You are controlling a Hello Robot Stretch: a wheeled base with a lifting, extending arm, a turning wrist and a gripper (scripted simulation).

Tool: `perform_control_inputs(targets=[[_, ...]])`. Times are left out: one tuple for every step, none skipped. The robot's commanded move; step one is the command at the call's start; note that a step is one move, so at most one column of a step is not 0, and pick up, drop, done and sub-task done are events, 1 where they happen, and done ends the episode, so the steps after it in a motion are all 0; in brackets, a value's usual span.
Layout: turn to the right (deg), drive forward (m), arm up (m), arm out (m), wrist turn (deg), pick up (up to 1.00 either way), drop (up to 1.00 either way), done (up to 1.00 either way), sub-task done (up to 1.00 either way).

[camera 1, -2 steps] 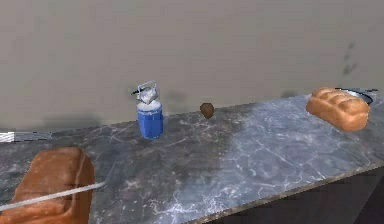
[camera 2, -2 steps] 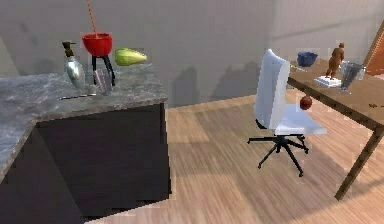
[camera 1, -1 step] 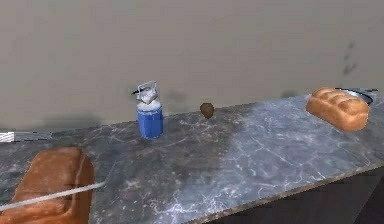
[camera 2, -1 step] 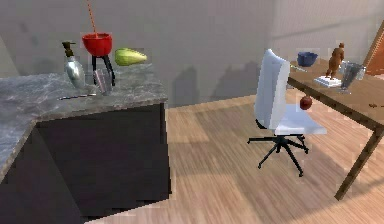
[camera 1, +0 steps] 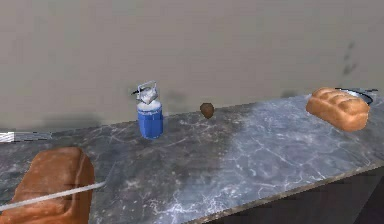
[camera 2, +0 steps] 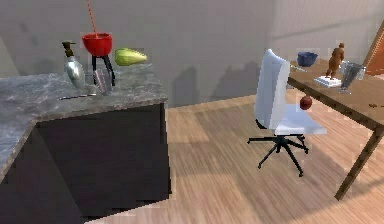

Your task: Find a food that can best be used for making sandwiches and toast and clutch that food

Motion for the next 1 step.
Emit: perform_control_inputs(targets=[[-45.0, 0.00, 0.00, 0.00, 0.0, 0.00, 0.00, 0.00, 0.00]])
